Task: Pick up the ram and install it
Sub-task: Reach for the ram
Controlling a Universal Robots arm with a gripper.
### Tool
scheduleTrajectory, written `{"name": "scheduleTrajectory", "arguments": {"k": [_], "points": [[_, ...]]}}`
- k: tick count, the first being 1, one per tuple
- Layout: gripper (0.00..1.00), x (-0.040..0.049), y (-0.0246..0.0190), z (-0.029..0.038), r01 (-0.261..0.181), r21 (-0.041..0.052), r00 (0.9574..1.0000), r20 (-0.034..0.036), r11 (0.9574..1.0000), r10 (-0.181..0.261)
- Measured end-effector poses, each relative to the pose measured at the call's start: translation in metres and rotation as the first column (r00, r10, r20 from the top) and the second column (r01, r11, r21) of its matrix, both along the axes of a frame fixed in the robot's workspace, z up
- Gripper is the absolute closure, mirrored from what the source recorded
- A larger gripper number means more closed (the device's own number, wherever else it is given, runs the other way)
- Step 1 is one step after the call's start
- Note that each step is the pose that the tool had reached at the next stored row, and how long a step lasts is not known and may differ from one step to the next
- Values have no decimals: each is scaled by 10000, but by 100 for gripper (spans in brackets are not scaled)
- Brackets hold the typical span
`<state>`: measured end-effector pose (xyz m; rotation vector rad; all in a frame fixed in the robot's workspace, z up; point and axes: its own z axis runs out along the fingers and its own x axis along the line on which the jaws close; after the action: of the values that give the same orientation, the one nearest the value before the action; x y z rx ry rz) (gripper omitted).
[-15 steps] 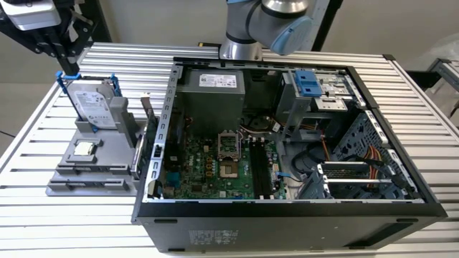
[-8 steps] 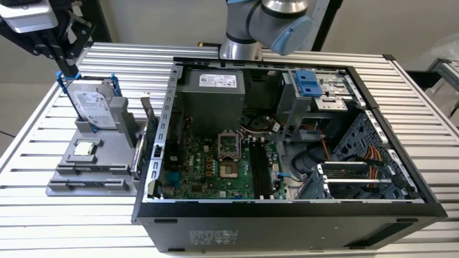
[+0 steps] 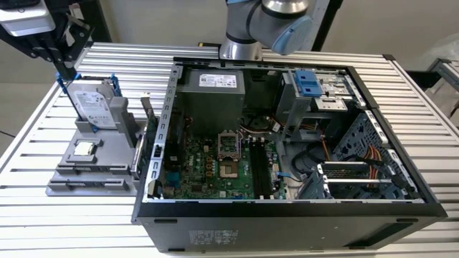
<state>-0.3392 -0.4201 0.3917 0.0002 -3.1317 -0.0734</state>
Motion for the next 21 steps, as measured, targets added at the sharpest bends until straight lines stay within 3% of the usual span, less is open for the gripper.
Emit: {"name": "scheduleTrajectory", "arguments": {"k": [6, 21], "points": [[100, 0, -57, 0, 0, 0, 10000, -6, 10000, 0], [100, 0, -248, 0, 0, -1, 10000, -12, 10000, 0]]}}
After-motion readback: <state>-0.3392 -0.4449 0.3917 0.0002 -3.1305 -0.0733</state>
